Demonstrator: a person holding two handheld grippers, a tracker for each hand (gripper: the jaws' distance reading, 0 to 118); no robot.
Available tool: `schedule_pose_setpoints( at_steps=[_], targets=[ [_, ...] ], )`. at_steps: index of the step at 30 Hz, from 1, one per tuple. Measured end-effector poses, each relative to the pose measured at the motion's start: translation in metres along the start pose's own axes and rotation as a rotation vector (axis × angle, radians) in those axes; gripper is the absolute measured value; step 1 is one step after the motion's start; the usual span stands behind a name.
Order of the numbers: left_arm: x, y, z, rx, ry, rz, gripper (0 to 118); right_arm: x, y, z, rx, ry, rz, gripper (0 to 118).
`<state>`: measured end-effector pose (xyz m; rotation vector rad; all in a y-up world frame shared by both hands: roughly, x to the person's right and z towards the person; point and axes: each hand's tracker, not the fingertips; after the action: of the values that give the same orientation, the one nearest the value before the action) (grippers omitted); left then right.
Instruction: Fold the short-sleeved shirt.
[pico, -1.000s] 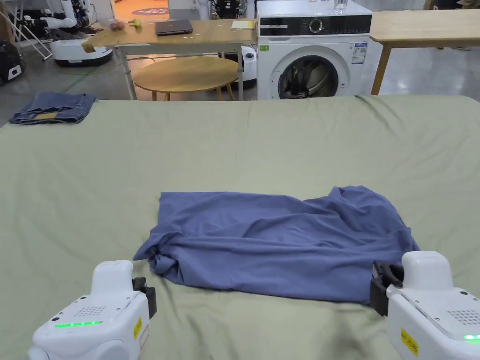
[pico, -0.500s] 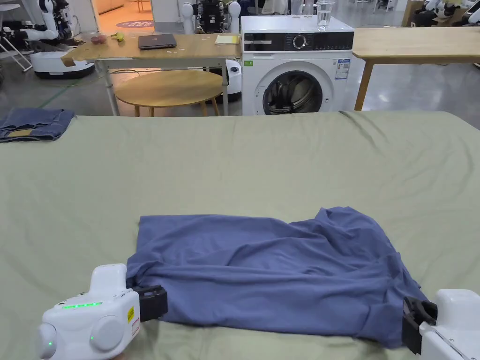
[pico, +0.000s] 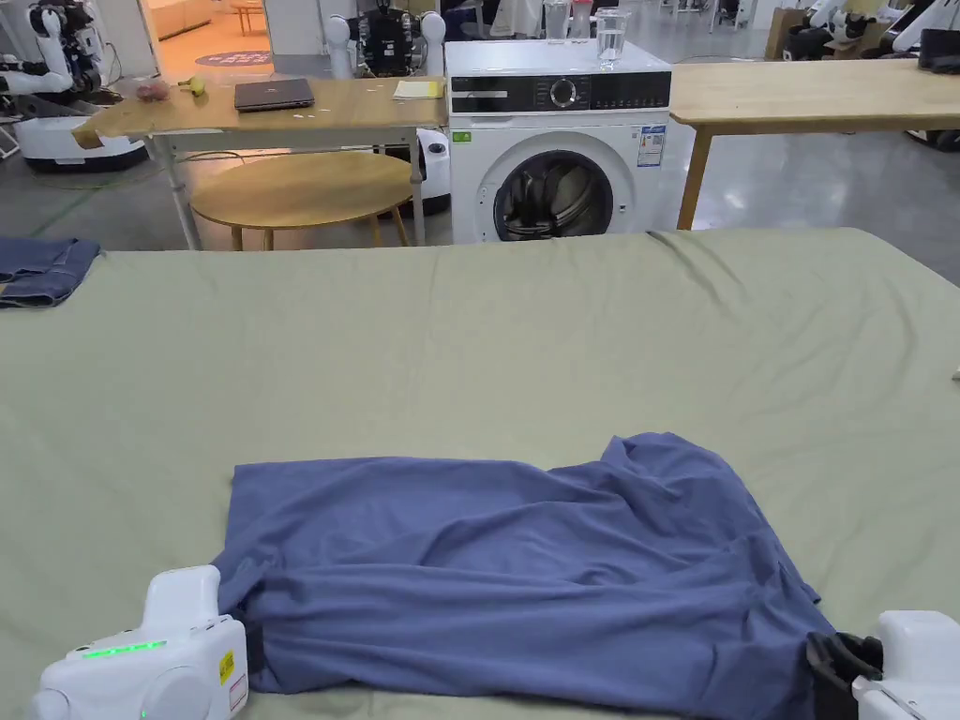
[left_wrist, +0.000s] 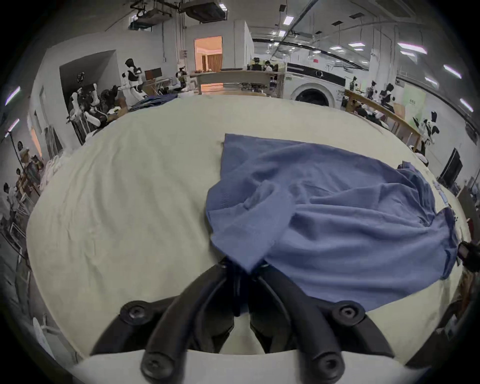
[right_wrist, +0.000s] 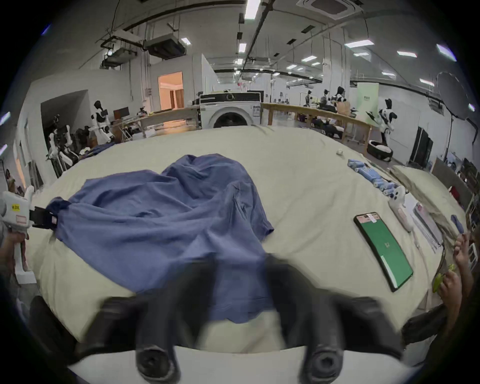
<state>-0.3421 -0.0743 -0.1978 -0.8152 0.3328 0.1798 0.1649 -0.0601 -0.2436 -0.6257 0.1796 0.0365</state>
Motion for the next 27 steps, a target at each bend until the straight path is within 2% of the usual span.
schedule_pose_setpoints(
  at_steps=[1, 4, 6, 7, 8, 9, 10, 12, 14, 17, 27],
  targets=[
    [-0.001, -0.001, 0.002, 0.012, 0.020, -0.009, 3, 0.002, -0.001, -0.003, 0.003, 0.014, -0.024, 98],
    [-0.006, -0.001, 0.007, 0.006, -0.009, 0.015, 3, 0.002, -0.005, -0.024, -0.046, 0.030, -0.019, 117],
    [-0.006, -0.001, 0.010, 0.014, -0.010, 0.005, 3, 0.002, -0.008, -0.039, -0.092, 0.037, 0.001, 115],
    [-0.005, 0.000, 0.010, 0.012, -0.021, 0.004, 2, 0.002, -0.008, -0.046, -0.141, 0.092, -0.005, 106],
    [-0.005, 0.000, 0.011, 0.009, -0.034, 0.004, 2, 0.002, -0.007, -0.048, -0.155, 0.104, -0.010, 81],
    [-0.005, 0.000, 0.013, 0.011, -0.045, 0.003, 1, 0.000, -0.006, -0.046, -0.132, 0.081, -0.005, 24],
    [-0.006, 0.000, 0.015, 0.017, -0.054, 0.003, 1, -0.002, -0.004, -0.039, -0.114, 0.084, 0.006, 7],
    [-0.008, 0.000, 0.019, 0.019, -0.057, -0.002, 1, -0.008, 0.004, -0.022, -0.058, 0.088, 0.014, 7],
    [-0.012, 0.000, 0.028, 0.034, -0.062, -0.008, 0, -0.010, 0.013, -0.004, -0.010, 0.104, -0.019, 7],
    [-0.015, 0.002, 0.039, 0.051, -0.067, -0.003, 0, -0.012, 0.028, 0.015, 0.010, 0.114, -0.027, 7],
    [-0.032, 0.002, 0.107, 0.131, -0.114, 0.016, 0, -0.004, 0.052, 0.070, 0.060, 0.102, 0.010, 7]
  ],
)
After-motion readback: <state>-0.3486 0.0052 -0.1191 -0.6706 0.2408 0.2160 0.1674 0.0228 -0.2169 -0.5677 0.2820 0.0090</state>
